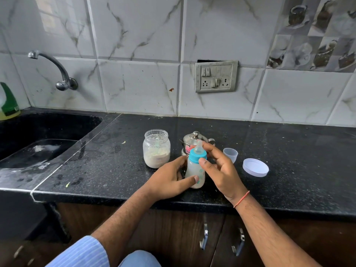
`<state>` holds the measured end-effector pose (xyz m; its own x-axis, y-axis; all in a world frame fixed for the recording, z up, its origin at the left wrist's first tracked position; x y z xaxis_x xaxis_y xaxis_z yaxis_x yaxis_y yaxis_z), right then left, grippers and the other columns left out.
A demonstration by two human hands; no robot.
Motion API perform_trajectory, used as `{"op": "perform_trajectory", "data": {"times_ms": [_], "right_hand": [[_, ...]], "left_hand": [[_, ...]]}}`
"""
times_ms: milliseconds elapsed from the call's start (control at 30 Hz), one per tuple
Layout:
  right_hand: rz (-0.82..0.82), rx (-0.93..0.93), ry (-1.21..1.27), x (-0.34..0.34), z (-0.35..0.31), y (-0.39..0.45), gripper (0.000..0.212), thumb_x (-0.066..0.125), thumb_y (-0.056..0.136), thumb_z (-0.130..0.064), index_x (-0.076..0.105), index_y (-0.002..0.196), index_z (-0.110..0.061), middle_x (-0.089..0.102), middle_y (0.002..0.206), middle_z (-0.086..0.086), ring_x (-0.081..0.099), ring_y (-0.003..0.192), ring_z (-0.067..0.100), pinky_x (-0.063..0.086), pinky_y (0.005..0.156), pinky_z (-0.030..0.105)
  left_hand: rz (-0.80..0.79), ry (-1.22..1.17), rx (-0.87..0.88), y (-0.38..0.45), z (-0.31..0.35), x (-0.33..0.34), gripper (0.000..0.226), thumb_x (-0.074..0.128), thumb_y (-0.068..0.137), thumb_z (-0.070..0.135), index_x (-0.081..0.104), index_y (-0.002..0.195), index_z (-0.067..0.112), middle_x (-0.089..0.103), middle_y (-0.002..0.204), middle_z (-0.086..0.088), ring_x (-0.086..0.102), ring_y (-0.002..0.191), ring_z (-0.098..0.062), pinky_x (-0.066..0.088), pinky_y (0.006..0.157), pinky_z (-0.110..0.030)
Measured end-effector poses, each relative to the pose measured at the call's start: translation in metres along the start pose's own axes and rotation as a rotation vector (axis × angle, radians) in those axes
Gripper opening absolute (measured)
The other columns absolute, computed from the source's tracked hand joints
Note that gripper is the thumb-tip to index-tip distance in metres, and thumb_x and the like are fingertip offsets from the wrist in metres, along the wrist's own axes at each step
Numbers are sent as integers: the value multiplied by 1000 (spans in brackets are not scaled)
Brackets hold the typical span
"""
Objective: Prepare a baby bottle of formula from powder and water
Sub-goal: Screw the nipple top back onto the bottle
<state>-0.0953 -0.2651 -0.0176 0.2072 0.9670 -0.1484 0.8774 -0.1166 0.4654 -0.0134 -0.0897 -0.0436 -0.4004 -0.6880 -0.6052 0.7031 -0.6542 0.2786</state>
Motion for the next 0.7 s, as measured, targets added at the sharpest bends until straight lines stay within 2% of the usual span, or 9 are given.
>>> {"op": "perform_trajectory", "data": {"times_ms": [67, 167, 267, 333, 400, 500, 567, 633, 700], "right_hand": [[-14, 10, 33, 1, -1, 0, 42, 62, 104, -6, 59, 138, -30, 71, 133, -24, 61, 136, 8, 53, 104, 22], [28, 19, 39, -1, 0, 0, 40, 66, 98, -20, 63, 137, -30, 73, 135, -12, 66, 131, 12, 54, 102, 24], [37, 20, 41, -1, -2, 0, 41, 65, 96, -24, 63, 137, -30, 73, 136, -9, 65, 131, 14, 54, 103, 24], [38, 17, 37, -1, -2, 0, 44, 66, 96, -23, 63, 140, -25, 73, 136, -6, 66, 131, 16, 54, 103, 25], [42, 16, 40, -2, -1, 0, 45, 67, 96, -22, 63, 141, -21, 73, 136, -2, 66, 131, 19, 55, 104, 27], [43, 27, 27, -3, -1, 0, 44, 67, 97, -23, 63, 141, -23, 73, 136, -1, 66, 131, 18, 56, 103, 28], [51, 25, -6, -4, 0, 0, 44, 67, 98, -27, 63, 142, -27, 72, 136, 1, 67, 129, 20, 57, 104, 34], [66, 22, -33, -5, 3, 1, 44, 67, 98, -31, 65, 142, -31, 70, 135, 7, 68, 124, 25, 57, 106, 45], [69, 22, -33, -6, 4, 1, 43, 68, 97, -31, 65, 141, -30, 70, 134, 8, 68, 123, 25, 56, 107, 48]], "left_hand": [[-26, 14, 17, -2, 0, 1, 44, 73, 95, 59, 65, 132, 37, 67, 82, 27, 53, 67, -1, 48, 64, -30], [23, 31, 9, 0, 1, 2, 35, 85, 97, 44, 66, 123, 29, 62, 74, 44, 57, 63, 9, 39, 59, -12], [58, 40, 20, 3, 3, 3, 49, 91, 90, 45, 68, 128, 23, 59, 76, 51, 58, 66, 15, 40, 60, -9], [36, 44, 42, 3, 3, 2, 49, 90, 93, 42, 67, 132, 22, 59, 73, 50, 58, 65, 17, 41, 60, -8], [-7, 37, 53, 2, 2, 1, 47, 85, 99, 37, 64, 140, 24, 61, 74, 46, 57, 63, 11, 40, 62, -10], [-10, 62, 67, 1, 2, 2, 44, 82, 101, 40, 63, 140, 29, 63, 78, 43, 52, 62, 1, 41, 63, -17], [39, 65, 46, 2, 0, 2, 45, 87, 95, 44, 66, 131, 29, 64, 79, 43, 56, 64, 6, 41, 62, -13], [92, 28, 27, 3, -4, 3, 58, 94, 83, 56, 69, 128, 28, 72, 92, 37, 65, 77, 13, 50, 70, -13], [102, 5, 13, 4, -4, 3, 67, 96, 76, 63, 71, 129, 30, 76, 102, 31, 68, 84, 15, 55, 77, -17]]}}
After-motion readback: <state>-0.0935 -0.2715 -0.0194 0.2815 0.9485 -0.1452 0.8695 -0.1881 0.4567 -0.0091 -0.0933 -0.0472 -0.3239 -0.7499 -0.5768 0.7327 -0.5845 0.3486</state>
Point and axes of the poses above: each hand's wrist, its own y-axis towards the middle knuckle, its own x-axis out of the palm, z = x × y, the point moved 3 cm from there along y, towards the middle knuckle
